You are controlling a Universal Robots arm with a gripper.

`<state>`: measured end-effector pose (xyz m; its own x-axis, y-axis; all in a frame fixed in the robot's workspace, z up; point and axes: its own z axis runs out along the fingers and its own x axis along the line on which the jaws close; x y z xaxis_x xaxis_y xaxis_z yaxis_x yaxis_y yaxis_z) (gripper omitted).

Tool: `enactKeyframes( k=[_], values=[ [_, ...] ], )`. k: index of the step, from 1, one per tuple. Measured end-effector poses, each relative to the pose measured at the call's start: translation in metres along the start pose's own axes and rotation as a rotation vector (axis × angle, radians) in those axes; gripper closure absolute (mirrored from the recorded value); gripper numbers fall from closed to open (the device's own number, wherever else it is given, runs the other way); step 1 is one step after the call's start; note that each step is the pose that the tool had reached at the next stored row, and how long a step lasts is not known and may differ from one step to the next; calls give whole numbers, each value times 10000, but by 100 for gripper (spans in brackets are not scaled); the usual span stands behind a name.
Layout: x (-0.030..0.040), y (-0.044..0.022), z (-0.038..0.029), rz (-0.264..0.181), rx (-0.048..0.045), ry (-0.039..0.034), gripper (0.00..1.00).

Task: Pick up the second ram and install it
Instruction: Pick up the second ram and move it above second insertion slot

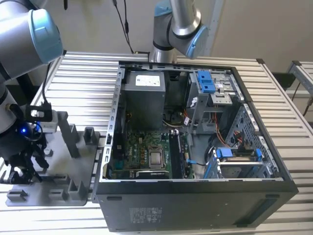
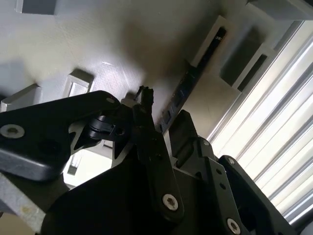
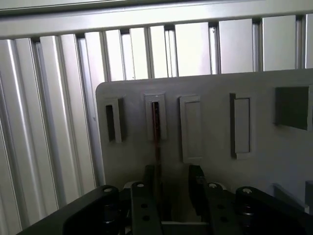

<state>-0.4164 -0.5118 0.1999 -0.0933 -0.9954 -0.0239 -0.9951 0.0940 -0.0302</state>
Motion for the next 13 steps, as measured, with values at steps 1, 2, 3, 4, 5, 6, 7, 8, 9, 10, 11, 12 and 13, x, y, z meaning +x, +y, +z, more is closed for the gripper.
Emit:
enactKeyframes(
  k=[1, 2, 3, 4, 5, 6, 7, 8, 9, 10, 11, 12, 13],
  values=[
    [6, -1, 0, -34, -1, -1, 58],
    [9, -1, 0, -33, -1, -1, 58],
    [16, -1, 0, -34, -1, -1, 58],
    [22, -2, 0, -34, -1, -2, 58],
    [24, -2, 0, -34, -2, -1, 58],
    [25, -2, 1, -33, -1, -2, 58],
    [27, -3, 3, -34, 0, -2, 58],
    [27, -3, 3, -35, -1, 0, 58],
    [28, -3, 3, -35, -1, 1, 58],
    [28, -3, 3, -34, -1, 2, 58],
    [28, -3, 2, -35, -1, 3, 58],
    [28, -3, 3, -34, -1, 4, 58],
    [28, -3, 2, -35, -1, 5, 58]
  ],
)
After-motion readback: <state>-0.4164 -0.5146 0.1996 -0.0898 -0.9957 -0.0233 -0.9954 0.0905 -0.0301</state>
